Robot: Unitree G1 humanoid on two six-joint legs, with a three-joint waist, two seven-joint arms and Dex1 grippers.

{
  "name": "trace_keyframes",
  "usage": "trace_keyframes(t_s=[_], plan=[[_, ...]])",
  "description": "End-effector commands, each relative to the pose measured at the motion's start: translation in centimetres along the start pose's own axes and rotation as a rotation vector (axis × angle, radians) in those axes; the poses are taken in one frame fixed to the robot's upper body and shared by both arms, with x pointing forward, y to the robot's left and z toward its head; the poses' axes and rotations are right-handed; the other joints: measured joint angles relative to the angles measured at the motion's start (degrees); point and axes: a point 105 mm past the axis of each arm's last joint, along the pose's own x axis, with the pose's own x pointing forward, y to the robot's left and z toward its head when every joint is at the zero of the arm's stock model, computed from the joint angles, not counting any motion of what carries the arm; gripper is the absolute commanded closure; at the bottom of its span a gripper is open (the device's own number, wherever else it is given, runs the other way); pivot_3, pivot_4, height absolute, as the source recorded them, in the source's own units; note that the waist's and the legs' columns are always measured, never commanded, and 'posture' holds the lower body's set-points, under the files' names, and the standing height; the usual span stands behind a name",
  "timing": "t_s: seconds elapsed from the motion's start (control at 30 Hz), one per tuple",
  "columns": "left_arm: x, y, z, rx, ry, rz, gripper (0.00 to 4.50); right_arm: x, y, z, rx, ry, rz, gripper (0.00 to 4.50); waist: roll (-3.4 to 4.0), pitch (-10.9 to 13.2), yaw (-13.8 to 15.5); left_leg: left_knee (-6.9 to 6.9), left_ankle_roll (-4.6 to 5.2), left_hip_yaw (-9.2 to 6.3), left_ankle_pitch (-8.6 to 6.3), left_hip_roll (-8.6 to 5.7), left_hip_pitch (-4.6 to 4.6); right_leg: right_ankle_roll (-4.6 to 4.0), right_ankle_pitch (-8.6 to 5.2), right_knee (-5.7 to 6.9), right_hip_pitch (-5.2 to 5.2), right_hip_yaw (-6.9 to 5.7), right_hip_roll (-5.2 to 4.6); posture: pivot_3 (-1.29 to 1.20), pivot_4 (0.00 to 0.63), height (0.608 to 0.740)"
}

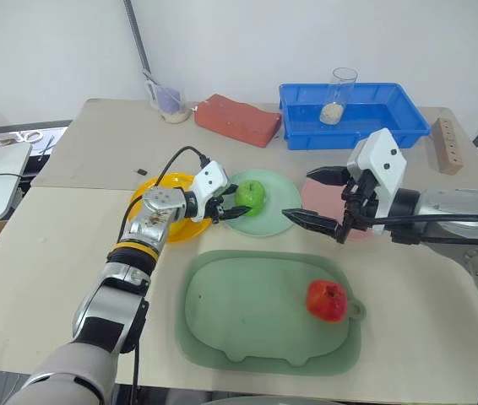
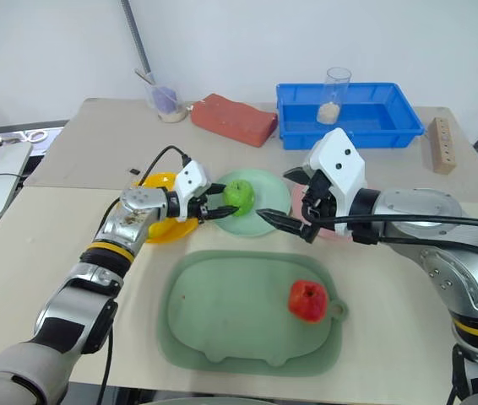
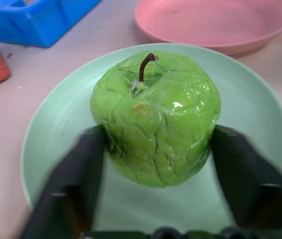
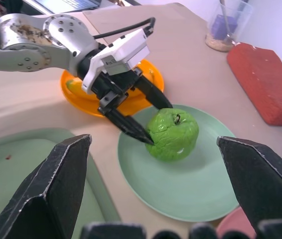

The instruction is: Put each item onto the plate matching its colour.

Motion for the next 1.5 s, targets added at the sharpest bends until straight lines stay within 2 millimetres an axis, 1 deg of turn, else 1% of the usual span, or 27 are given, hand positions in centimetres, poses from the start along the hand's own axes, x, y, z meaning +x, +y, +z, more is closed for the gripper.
trace_keyframes(t_s=[0.03,0.13,0.2,0.27,0.3,0.37,0.47,0.5,0.6,0.63,0.7,0.83,0.97,1.13,1.23,1.33,1.37,1.43,1.5], plan=[[-0.4,1.0,2.2,0.038,-0.080,0.015,0.05,-0.9,-0.3,0.2,-0.025,0.005,-0.032,0.00,-0.01,0.00,-0.01,0.02,0.01,0.00,0.01,0.00,0.00,0.00,0.00,0.01,0.01,0.00,0.00,0.00,0.150,0.740],[-1.0,1.2,2.8,0.039,-0.108,0.003,0.05,-1.7,-0.1,0.0,-0.020,0.025,-0.007,0.00,0.00,0.00,-0.03,0.05,0.01,-0.01,0.02,-0.01,0.02,0.00,0.00,0.01,0.07,-0.02,0.00,0.00,0.150,0.740],[-2.1,1.0,3.5,0.054,-0.140,-0.033,0.05,-3.0,1.1,-0.8,-0.049,0.094,0.102,0.00,0.05,0.02,0.01,0.04,0.01,-0.01,0.02,0.00,0.02,0.00,0.00,0.02,0.07,-0.02,0.00,0.00,0.150,0.740],[-3.7,0.0,4.2,0.087,-0.167,-0.107,0.05,-4.5,2.6,-1.8,-0.038,0.182,0.226,0.00,0.12,-0.01,-0.03,0.02,0.01,-0.02,0.02,-0.01,0.01,0.00,0.00,0.00,0.10,-0.04,0.00,0.00,0.150,0.740],[-4.4,-0.9,4.5,0.110,-0.174,-0.156,0.05,-5.2,3.3,-2.2,-0.023,0.217,0.276,0.00,0.16,-0.03,-0.14,0.00,0.01,-0.03,0.02,-0.01,0.00,0.00,0.00,-0.02,0.10,-0.04,0.00,0.00,0.150,0.740],[-6.1,-3.4,5.1,0.152,-0.183,-0.274,0.05,-6.1,4.3,-3.0,0.006,0.270,0.355,0.00,0.15,-0.02,-0.56,-0.09,0.01,-0.02,0.02,0.01,0.22,0.00,0.00,-0.06,0.29,-0.04,0.00,0.00,0.150,0.740],[-8.5,-7.8,5.4,0.205,-0.164,-0.460,0.05,-6.7,5.4,-4.4,0.045,0.322,0.422,0.00,0.03,0.06,-0.87,-0.18,0.00,-0.01,0.01,0.06,0.63,-0.02,-0.02,-0.13,0.62,-0.05,0.00,0.00,0.150,0.740],[-9.1,-9.0,5.4,0.213,-0.161,-0.505,0.05,-6.8,5.5,-5.1,0.044,0.338,0.430,0.00,0.00,0.08,-0.86,-0.17,0.00,-0.02,0.02,0.06,0.63,-0.04,-0.03,-0.11,0.62,-0.07,0.00,0.00,0.150,0.740],[-10.2,-11.7,5.7,0.270,-0.165,-0.596,0.05,-6.7,5.4,-6.8,0.038,0.360,0.421,0.00,-0.06,0.17,-0.41,-0.03,-0.01,-0.01,0.01,0.04,0.74,-0.06,-0.07,-0.11,0.58,-0.11,-0.10,0.00,0.150,0.740],[-10.4,-12.3,5.9,0.281,-0.173,-0.613,0.05,-6.5,5.4,-7.2,0.038,0.361,0.416,0.00,-0.07,0.17,-0.33,0.00,-0.01,0.00,0.01,0.02,0.76,0.09,-0.19,-0.12,0.55,-0.14,-0.15,0.00,0.150,0.740],[-10.7,-13.2,6.3,0.301,-0.189,-0.637,0.05,-6.3,5.6,-8.0,0.037,0.368,0.428,0.00,-0.09,0.19,-0.21,0.04,-0.02,0.01,0.00,0.02,0.74,0.06,-0.22,-0.21,0.58,-0.14,-0.18,0.00,0.150,0.740],[-11.0,-13.8,6.7,0.288,-0.198,-0.636,0.05,-5.8,5.5,-9.2,0.001,0.374,0.429,0.00,-0.10,0.19,-0.33,0.04,-0.01,0.03,0.00,0.01,0.66,0.02,-0.20,-0.24,0.54,-0.12,-0.18,0.00,0.150,0.740],[-11.0,-13.7,6.6,0.283,-0.193,-0.619,0.05,-5.6,5.6,-10.5,-0.011,0.392,0.440,0.00,-0.11,0.20,-0.38,0.03,0.01,0.02,0.00,0.01,0.71,0.03,-0.21,-0.22,0.55,-0.12,-0.16,0.00,0.150,0.740],[-11.0,-13.5,6.6,0.281,-0.193,-0.617,0.05,-5.0,5.5,-11.3,-0.008,0.381,0.422,0.00,-0.13,0.22,-0.25,0.05,0.01,0.02,0.00,0.01,0.70,0.02,-0.21,-0.23,0.56,-0.12,-0.16,0.00,0.150,0.740],[-11.0,-13.3,6.5,0.275,-0.191,-0.609,0.00,-5.1,5.7,-11.3,0.008,0.373,0.423,0.82,-0.13,0.21,-0.29,0.05,0.01,0.02,-0.01,0.01,0.71,0.02,-0.21,-0.22,0.56,-0.12,-0.16,0.00,0.150,0.740],[-10.9,-13.4,6.5,0.268,-0.191,-0.607,0.00,-5.3,5.8,-11.1,0.014,0.372,0.430,1.79,-0.13,0.21,-0.28,0.04,0.00,0.02,-0.01,0.01,0.71,0.01,-0.20,-0.22,0.58,-0.12,-0.16,0.00,0.150,0.740],[-10.9,-13.4,6.4,0.267,-0.191,-0.606,0.00,-5.3,5.8,-11.1,0.014,0.372,0.430,1.95,-0.13,0.22,-0.28,0.05,0.00,0.02,-0.01,0.00,0.70,0.01,-0.20,-0.23,0.58,-0.12,-0.17,0.00,0.150,0.740],[-10.8,-13.4,6.4,0.266,-0.193,-0.601,0.00,-5.4,5.7,-10.9,0.013,0.366,0.425,1.98,-0.14,0.22,-0.25,0.05,0.00,0.02,-0.01,0.00,0.70,0.01,-0.20,-0.23,0.58,-0.12,-0.17,0.00,0.150,0.740],[-10.4,-12.8,6.6,0.256,-0.198,-0.566,0.00,-5.4,4.5,-9.9,0.020,0.335,0.377,1.99,-0.13,0.22,-0.27,0.05,0.00,0.01,-0.01,0.00,0.71,0.01,-0.20,-0.22,0.58,-0.12,-0.16,0.00,0.150,0.740]])
